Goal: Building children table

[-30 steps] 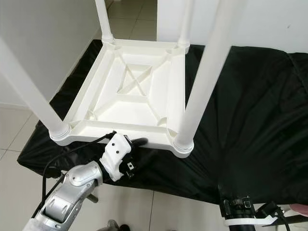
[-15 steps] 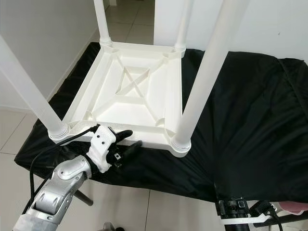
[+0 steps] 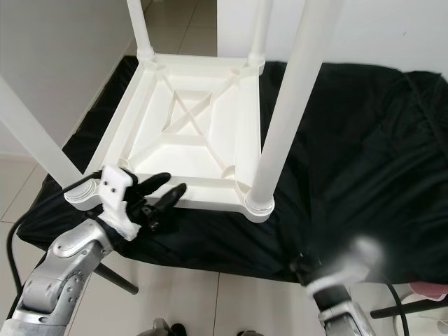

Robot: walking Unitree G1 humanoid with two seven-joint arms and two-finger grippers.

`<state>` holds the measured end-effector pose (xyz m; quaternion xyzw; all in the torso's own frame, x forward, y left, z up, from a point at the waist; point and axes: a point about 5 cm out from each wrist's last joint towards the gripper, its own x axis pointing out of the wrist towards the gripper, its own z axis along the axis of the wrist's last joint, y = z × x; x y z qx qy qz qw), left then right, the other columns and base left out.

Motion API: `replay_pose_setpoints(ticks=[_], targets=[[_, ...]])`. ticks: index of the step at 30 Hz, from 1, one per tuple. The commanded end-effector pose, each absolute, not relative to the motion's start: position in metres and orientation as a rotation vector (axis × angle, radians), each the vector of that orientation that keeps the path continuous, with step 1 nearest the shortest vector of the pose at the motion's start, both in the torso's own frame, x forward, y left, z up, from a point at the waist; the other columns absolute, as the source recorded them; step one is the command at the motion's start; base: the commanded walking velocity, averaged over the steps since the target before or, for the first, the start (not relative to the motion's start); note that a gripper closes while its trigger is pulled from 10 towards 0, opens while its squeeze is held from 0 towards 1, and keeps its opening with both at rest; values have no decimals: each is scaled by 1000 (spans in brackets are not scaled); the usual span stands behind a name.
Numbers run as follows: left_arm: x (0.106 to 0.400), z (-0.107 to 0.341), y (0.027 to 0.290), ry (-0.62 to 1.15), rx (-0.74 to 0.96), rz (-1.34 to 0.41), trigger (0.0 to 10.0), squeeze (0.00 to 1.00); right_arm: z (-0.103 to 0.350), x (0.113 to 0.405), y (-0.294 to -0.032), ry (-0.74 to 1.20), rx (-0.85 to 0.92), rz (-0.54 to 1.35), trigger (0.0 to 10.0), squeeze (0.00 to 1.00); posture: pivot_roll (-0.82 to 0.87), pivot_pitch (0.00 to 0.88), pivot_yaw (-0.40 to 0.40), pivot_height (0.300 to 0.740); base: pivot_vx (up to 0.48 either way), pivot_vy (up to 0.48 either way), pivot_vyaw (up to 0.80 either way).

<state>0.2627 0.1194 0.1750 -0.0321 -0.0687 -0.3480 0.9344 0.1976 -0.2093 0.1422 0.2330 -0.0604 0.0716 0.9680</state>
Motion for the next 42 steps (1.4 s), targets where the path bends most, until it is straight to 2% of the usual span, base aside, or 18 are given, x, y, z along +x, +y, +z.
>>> replay_pose_setpoints(ticks=[1,8,18,20,21,22,29,30,31,32,33,37,38,39,40,42], targets=[[263,175,121,-132,-82,-690,10000,0,142,196,-210,-122,435,112,10000,0,-90,142,70,740,0,0,0],[269,179,123,-166,-102,-595,10000,0,158,207,-199,-211,315,130,10000,0,-79,132,66,740,0,0,0],[269,178,129,-141,-118,-529,10000,0,154,205,-189,-203,220,108,10000,0,-75,125,66,740,0,0,0],[270,171,136,-125,-120,-440,10000,0,147,203,-198,-192,87,-34,10000,0,-76,116,73,740,0,0,0],[270,171,136,-125,-120,-440,10000,0,147,203,-198,-192,87,-34,10000,0,-76,116,73,740,0,0,0],[270,167,139,-124,-107,-398,10000,0,145,202,-202,-199,10,-91,10000,0,-76,114,74,740,0,0,0],[267,163,140,-137,-105,-311,10000,0,144,205,-190,-213,17,-85,10000,0,-73,103,87,740,0,0,0],[267,164,140,-148,-106,-302,10000,0,146,206,-186,-229,7,-58,10000,1000,-76,101,87,740,0,0,0],[267,164,140,-148,-106,-302,10000,0,146,206,-186,-229,7,-58,10000,1000,-76,101,87,740,0,0,0],[266,162,141,-152,-117,-301,10000,545,147,207,-182,-239,-9,-31,10000,1000,-78,97,81,740,0,0,0],[265,159,143,-150,-143,-306,10000,1000,147,208,-180,-244,-15,-11,10000,1000,-79,97,79,740,0,0,0],[264,158,144,-162,-136,-312,10000,1000,146,209,-178,-245,-23,0,10000,1000,-79,97,74,740,0,0,0],[264,158,146,-175,-89,-292,10000,1000,147,211,-174,-255,-41,18,10000,184,-72,92,56,740,0,0,0],[264,158,146,-175,-89,-292,10000,1000,147,211,-174,-255,-41,18,10000,184,-72,92,56,740,0,0,0],[264,157,145,-189,-42,-279,10000,890,147,213,-170,-263,-60,35,10000,0,-68,90,46,740,0,0,0],[264,157,145,-189,-42,-279,10000,890,147,213,-170,-263,-60,35,10000,0,-68,90,46,740,0,0,0]])
